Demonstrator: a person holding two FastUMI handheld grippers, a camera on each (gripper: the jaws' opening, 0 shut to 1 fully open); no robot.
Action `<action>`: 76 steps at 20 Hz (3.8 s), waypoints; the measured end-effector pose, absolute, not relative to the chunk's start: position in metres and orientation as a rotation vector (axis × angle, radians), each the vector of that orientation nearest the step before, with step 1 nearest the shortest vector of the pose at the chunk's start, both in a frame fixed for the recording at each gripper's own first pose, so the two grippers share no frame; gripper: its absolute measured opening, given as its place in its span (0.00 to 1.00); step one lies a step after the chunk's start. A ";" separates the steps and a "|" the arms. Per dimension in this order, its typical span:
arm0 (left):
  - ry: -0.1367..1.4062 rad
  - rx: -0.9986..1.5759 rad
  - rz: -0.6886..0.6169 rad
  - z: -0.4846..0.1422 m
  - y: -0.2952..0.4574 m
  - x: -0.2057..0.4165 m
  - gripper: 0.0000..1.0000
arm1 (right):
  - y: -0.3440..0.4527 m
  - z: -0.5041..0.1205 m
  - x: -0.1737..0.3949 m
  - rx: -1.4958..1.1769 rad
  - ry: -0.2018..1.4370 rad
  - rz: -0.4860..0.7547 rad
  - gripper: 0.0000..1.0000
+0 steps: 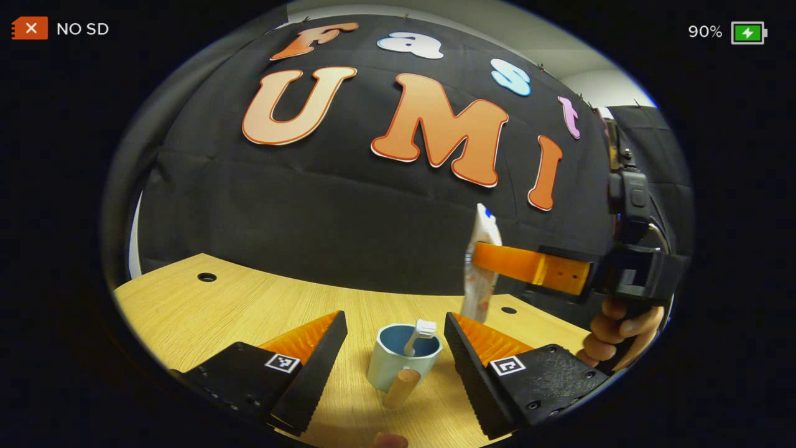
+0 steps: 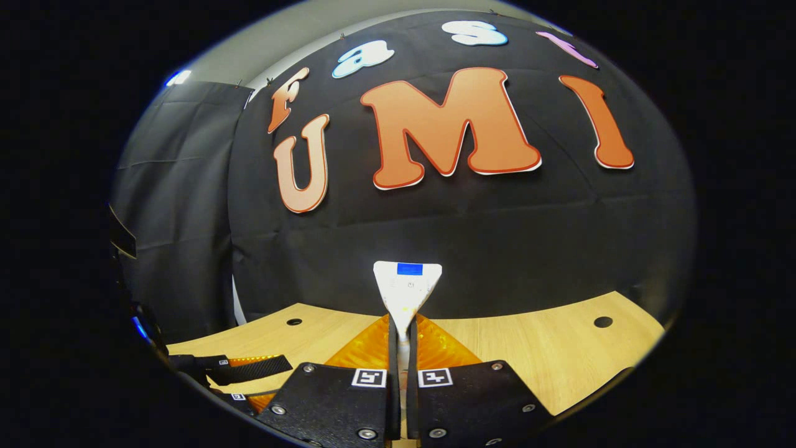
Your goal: Put the toothbrush and toothpaste on the desktop into the cup, then pick up the cup and place it on the coaster on the desktop.
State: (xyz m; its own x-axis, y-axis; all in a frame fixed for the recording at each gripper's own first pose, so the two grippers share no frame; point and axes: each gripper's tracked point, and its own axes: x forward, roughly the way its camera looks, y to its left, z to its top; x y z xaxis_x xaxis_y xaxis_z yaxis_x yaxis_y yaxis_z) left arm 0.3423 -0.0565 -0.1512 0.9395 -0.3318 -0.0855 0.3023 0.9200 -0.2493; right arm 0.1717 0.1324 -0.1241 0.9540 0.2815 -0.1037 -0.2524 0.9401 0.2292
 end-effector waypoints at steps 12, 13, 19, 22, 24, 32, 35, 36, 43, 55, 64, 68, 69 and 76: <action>0.057 -0.231 -0.296 -0.133 -0.046 0.334 0.95 | 0.171 -0.153 0.203 0.290 0.167 0.369 0.04; 0.068 -0.226 -0.296 -0.136 -0.046 0.335 0.94 | 0.170 -0.157 0.204 0.286 0.175 0.371 0.04; 0.074 -0.217 -0.283 -0.139 -0.043 0.336 0.94 | 0.164 -0.159 0.209 0.323 0.181 0.379 0.04; 0.044 -0.222 -0.272 -0.130 -0.037 0.336 0.95 | 0.165 -0.160 0.207 0.301 0.181 0.393 0.04; 0.016 -0.228 -0.252 -0.124 -0.030 0.335 0.94 | 0.167 -0.162 0.206 0.296 0.185 0.398 0.04; -0.031 -0.238 -0.212 -0.116 -0.017 0.336 0.94 | 0.182 -0.178 0.202 0.240 0.198 0.440 0.10; -0.022 -0.246 -0.209 -0.120 -0.018 0.337 0.90 | 0.172 -0.176 0.201 0.193 0.201 0.412 0.19; -0.018 -0.250 -0.210 -0.120 -0.018 0.337 0.94 | 0.171 -0.176 0.198 0.183 0.206 0.419 0.24; 0.010 -0.266 -0.221 -0.128 -0.023 0.339 0.94 | 0.160 -0.172 0.184 0.203 0.203 0.442 0.31; 0.140 -0.205 -0.310 -0.148 -0.053 0.330 0.95 | 0.098 -0.128 0.165 0.208 0.156 0.353 0.65; 0.354 -0.089 -0.321 -0.188 -0.079 0.328 0.95 | 0.044 -0.098 0.138 0.204 0.156 0.289 0.74; 0.476 -0.071 -0.298 -0.214 -0.084 0.340 0.95 | 0.022 -0.087 0.121 0.167 0.158 0.265 0.75; 0.513 -0.063 -0.289 -0.222 -0.085 0.341 0.95 | 0.017 -0.086 0.116 0.156 0.161 0.259 0.75; 0.776 -0.033 -0.294 -0.253 -0.090 0.351 0.94 | 0.003 -0.087 0.078 0.114 0.213 0.299 0.75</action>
